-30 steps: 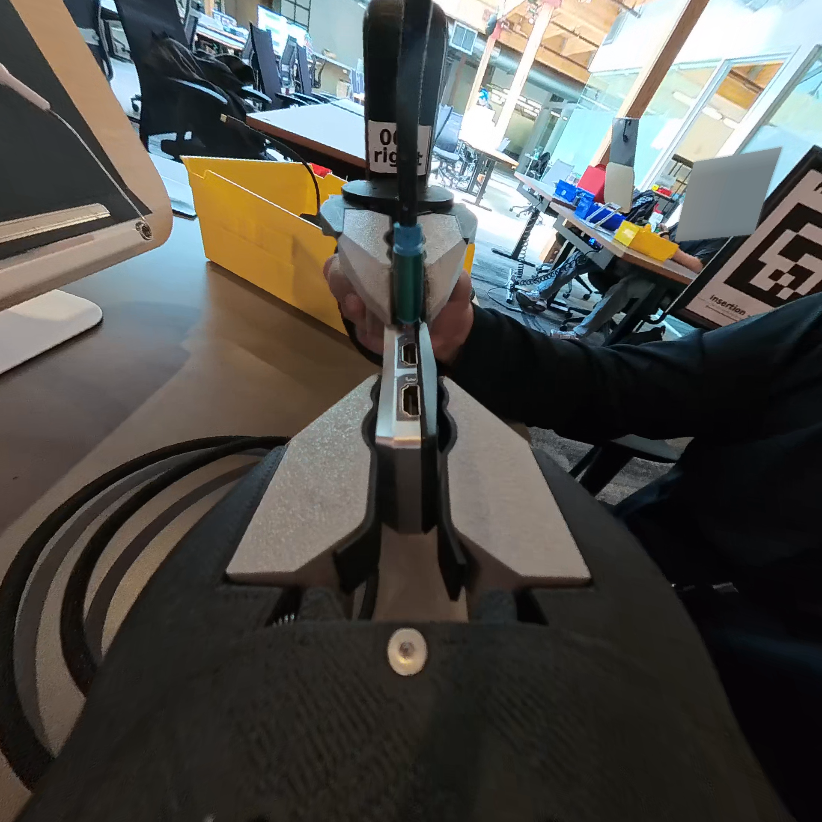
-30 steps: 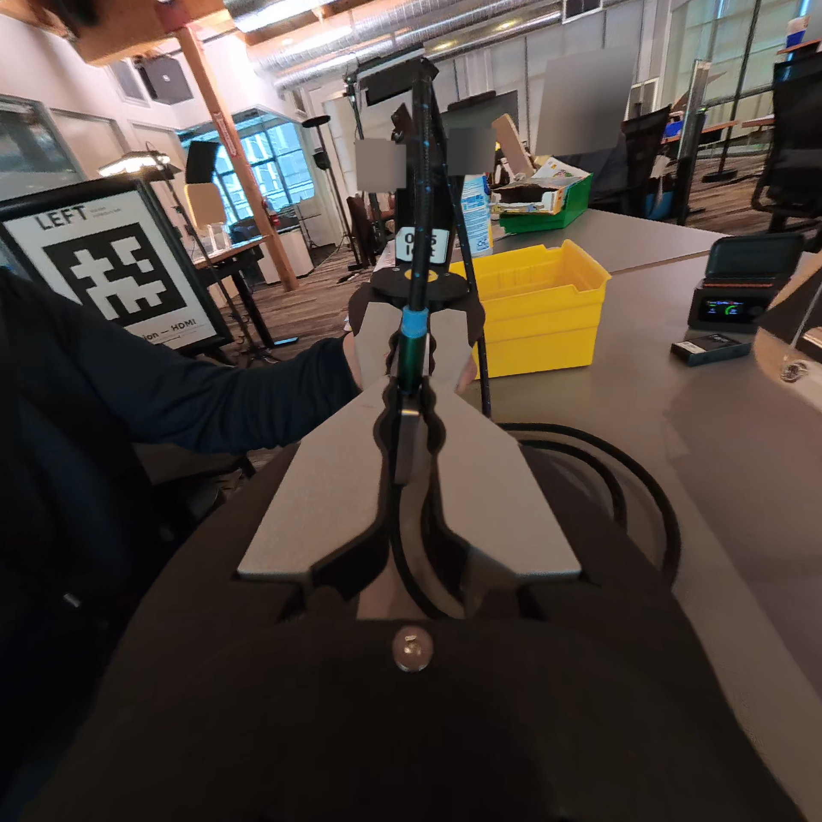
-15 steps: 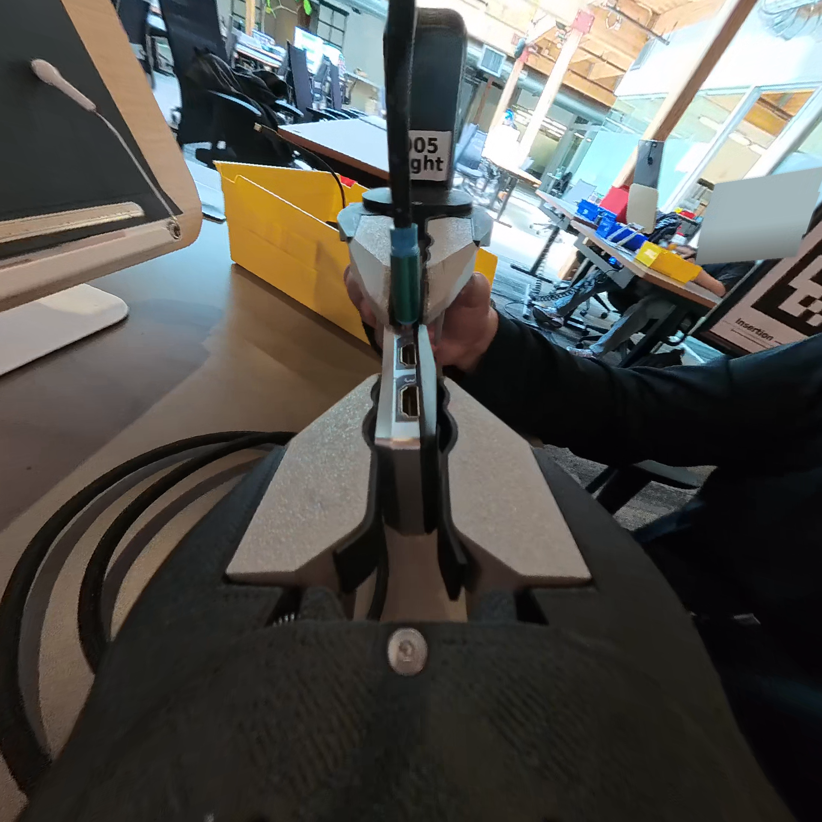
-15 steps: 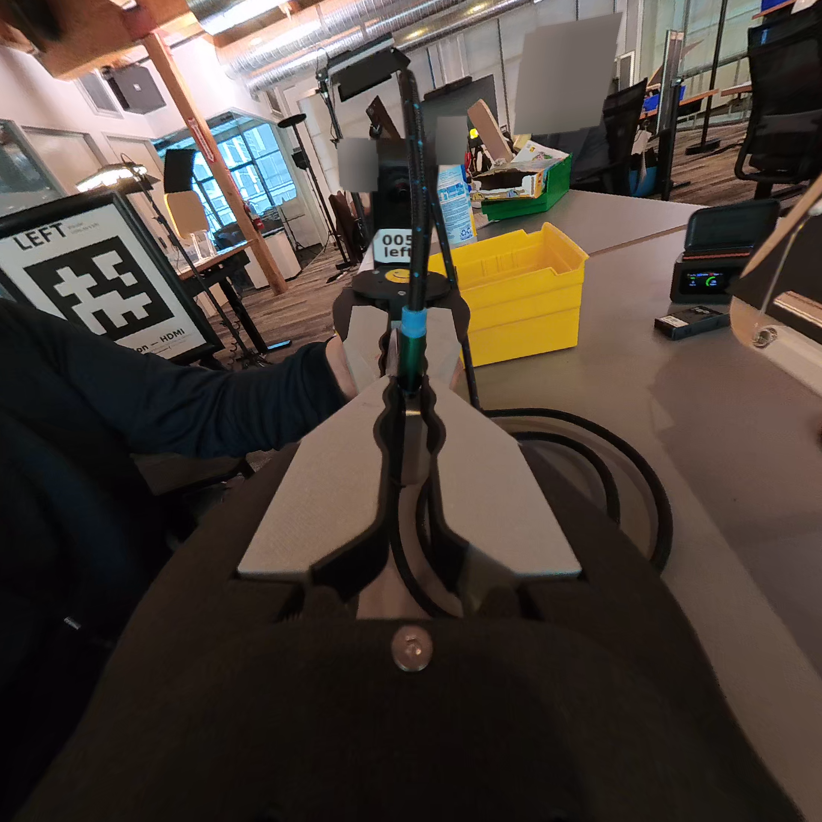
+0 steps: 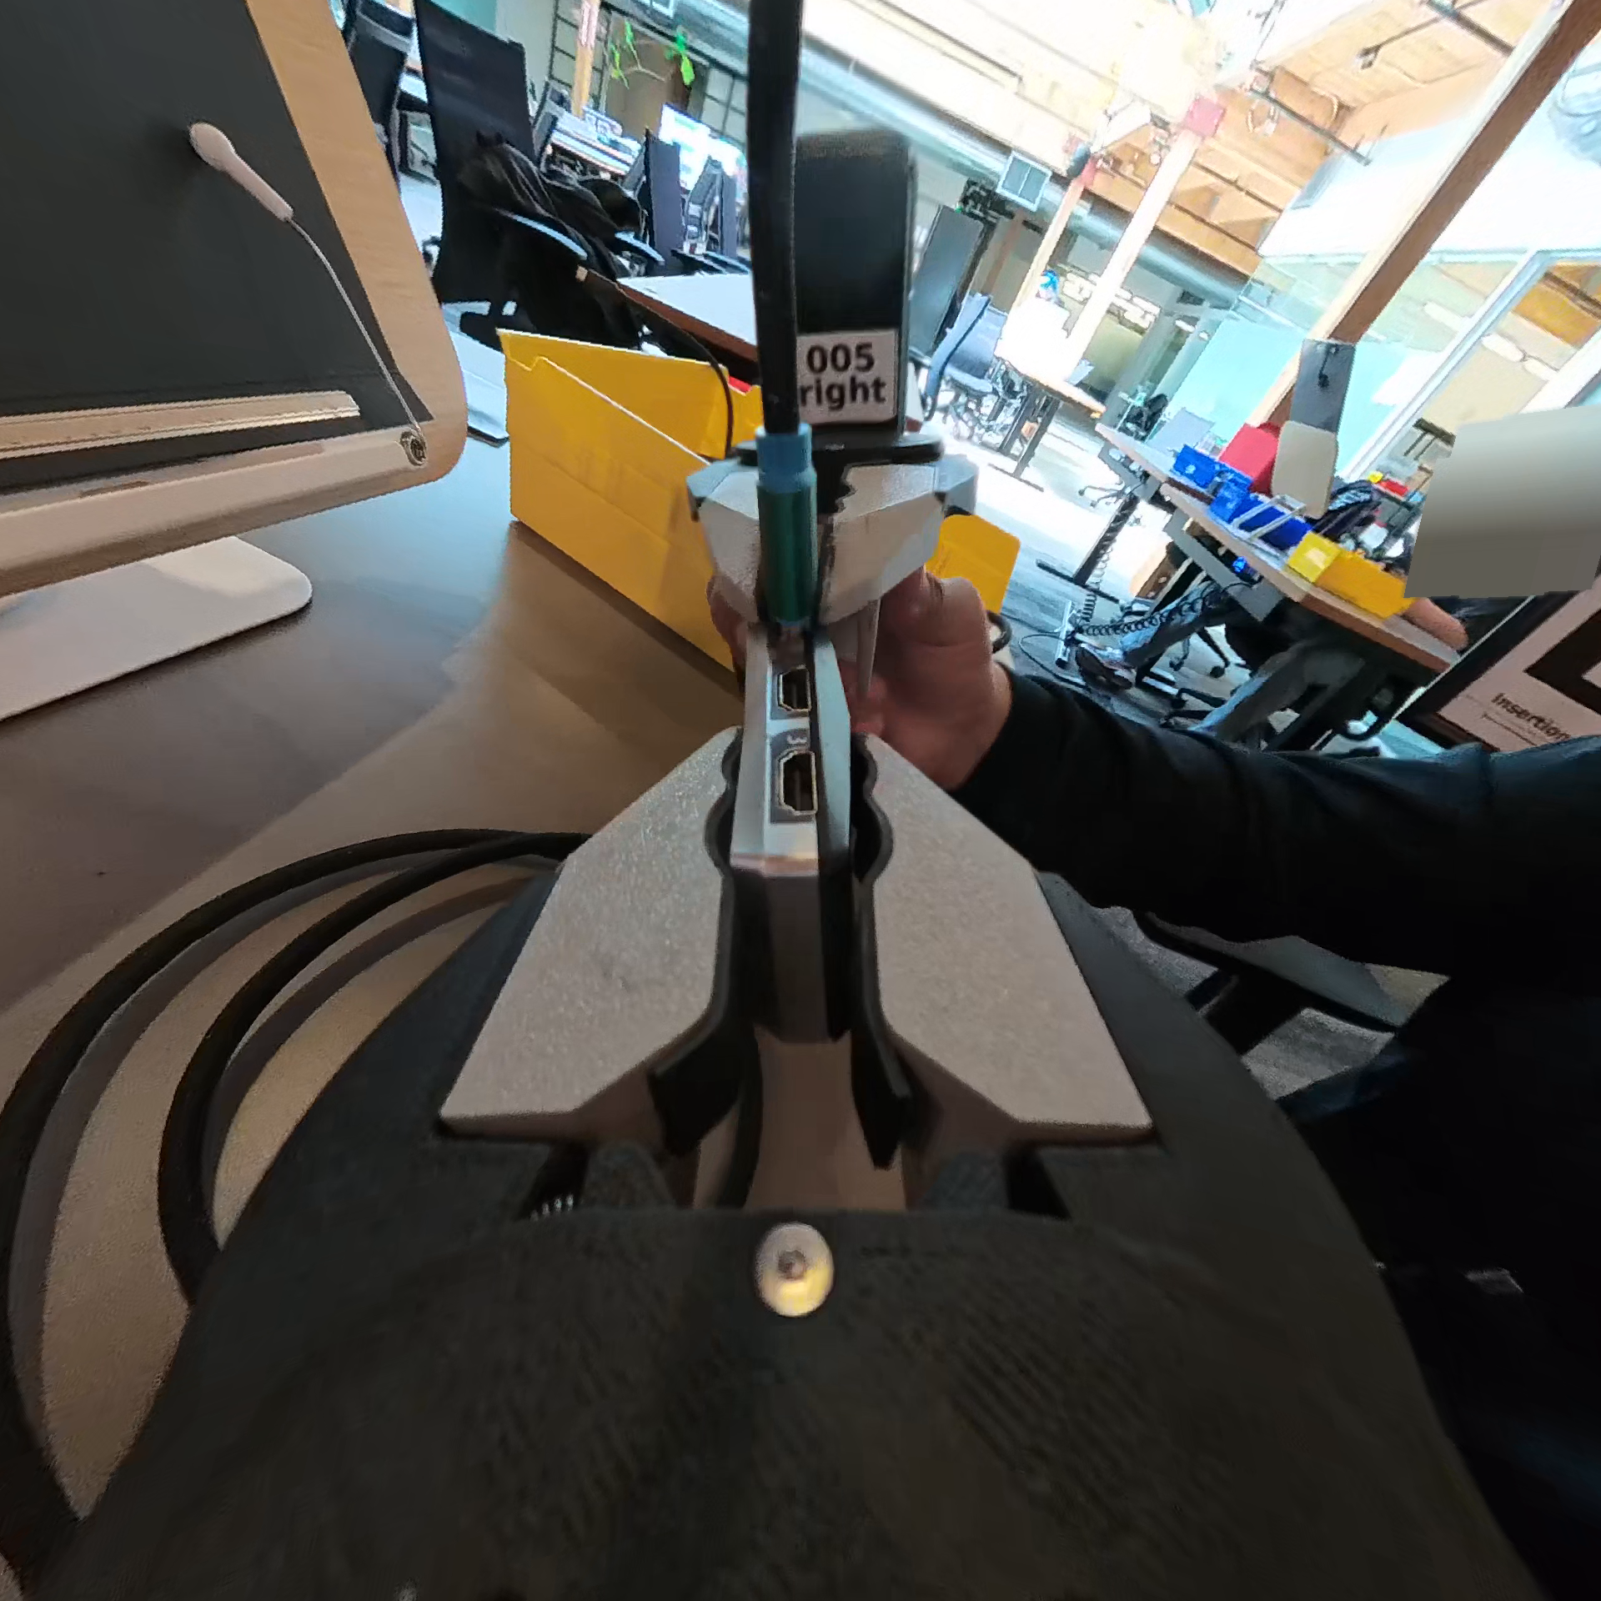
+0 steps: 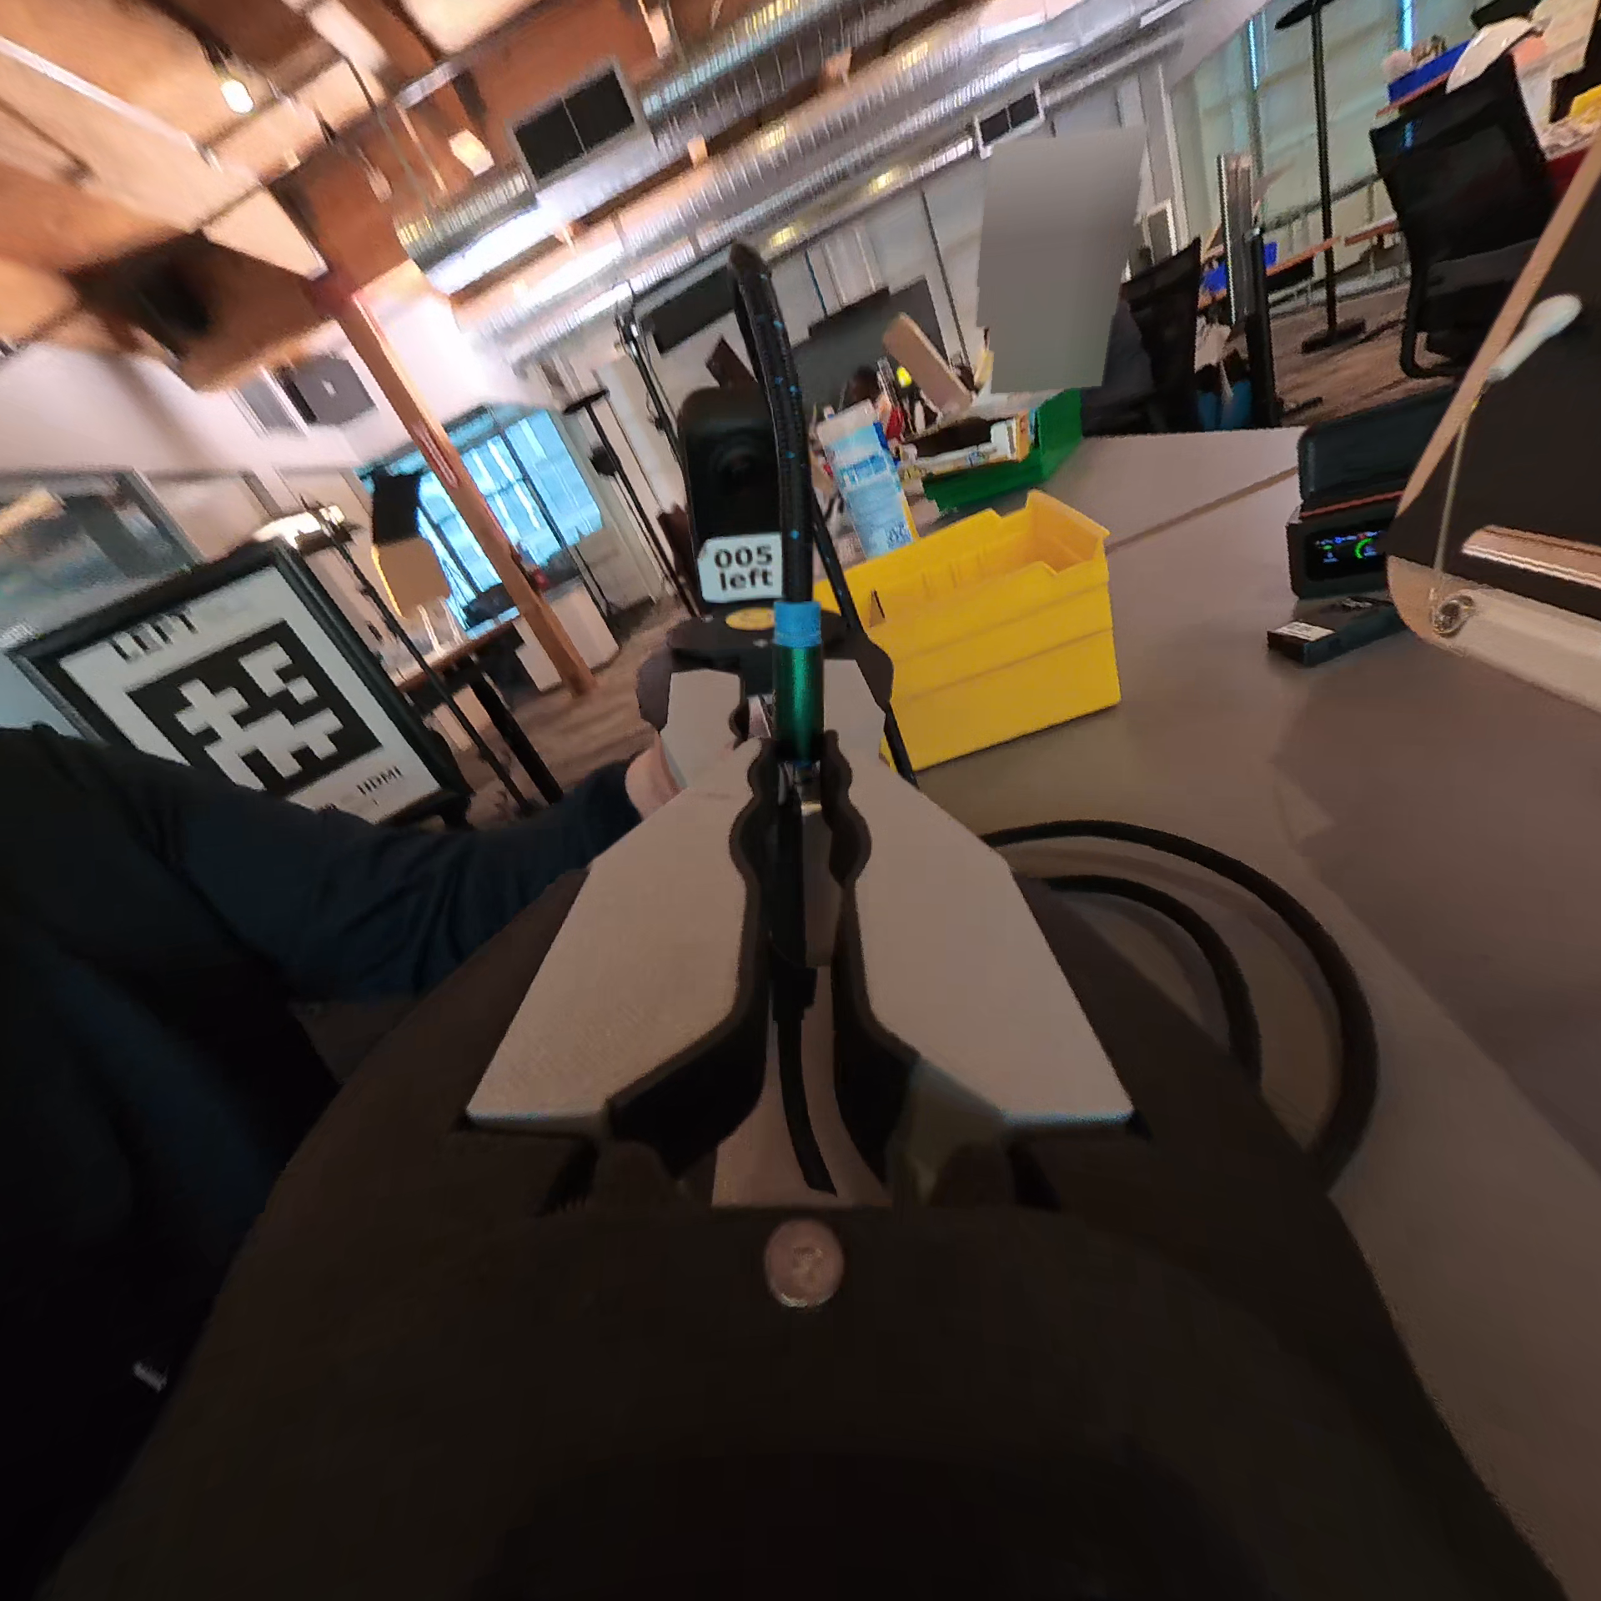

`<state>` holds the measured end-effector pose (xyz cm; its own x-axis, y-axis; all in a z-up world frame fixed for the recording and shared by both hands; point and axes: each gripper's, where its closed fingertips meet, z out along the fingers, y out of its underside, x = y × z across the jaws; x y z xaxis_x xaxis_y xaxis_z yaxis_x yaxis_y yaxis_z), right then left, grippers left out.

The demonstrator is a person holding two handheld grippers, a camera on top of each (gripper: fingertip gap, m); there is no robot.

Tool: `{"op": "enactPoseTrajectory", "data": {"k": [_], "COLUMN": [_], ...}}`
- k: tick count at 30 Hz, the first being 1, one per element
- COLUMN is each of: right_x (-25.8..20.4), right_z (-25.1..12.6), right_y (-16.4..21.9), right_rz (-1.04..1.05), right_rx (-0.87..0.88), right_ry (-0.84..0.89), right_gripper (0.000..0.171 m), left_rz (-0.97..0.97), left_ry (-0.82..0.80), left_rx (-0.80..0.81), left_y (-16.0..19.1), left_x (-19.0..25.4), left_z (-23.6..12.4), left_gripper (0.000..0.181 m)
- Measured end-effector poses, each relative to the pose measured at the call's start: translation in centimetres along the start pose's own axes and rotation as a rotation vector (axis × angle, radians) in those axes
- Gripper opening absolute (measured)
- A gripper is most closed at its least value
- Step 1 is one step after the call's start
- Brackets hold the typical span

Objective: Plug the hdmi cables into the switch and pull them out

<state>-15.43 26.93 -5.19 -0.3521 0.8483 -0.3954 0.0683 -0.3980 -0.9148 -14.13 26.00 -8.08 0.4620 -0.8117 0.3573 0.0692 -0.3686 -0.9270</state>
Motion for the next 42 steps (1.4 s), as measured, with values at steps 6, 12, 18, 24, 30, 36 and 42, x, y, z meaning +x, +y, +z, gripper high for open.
{"op": "enactPoseTrajectory", "data": {"k": [6,12,18,24,30,36,42], "right_x": [0.1,1.2,2.7,6.6,9.6,7.3,10.4], "right_z": [1.1,-1.7,-1.1,-1.3,-3.7,-1.8,-2.1], "right_y": [-0.9,-2.3,-0.1,4.2,3.5,3.5,6.3], "right_rz": [0.027,-0.072,-0.043,0.114,0.025,0.058,-0.066], "right_rx": [0.103,0.134,-0.039,-0.249,-0.246,-0.232,-0.426], "right_ry": [-0.026,0.095,0.189,0.362,0.623,0.421,0.635], "right_gripper": [0.007,0.007,0.007,0.010,0.028,0.034,0.037], "left_rz": [-0.023,0.091,0.243,0.397,0.328,0.330,0.387], "left_ry": [0.027,0.211,0.586,0.579,0.667,0.741,0.785], "left_rx": [-0.098,-0.140,-0.171,0.044,0.454,0.416,0.182], "left_y": [2.2,2.1,3.7,0.9,-5.2,-4.7,-0.8], "left_x": [0.8,3.6,10.3,11.4,12.0,12.7,13.7], "left_z": [2.7,-0.1,-1.9,-2.7,-8.0,-9.1,-7.0], "left_gripper": [0.020,0.020,0.020,0.021,0.020,0.020,0.020]}}
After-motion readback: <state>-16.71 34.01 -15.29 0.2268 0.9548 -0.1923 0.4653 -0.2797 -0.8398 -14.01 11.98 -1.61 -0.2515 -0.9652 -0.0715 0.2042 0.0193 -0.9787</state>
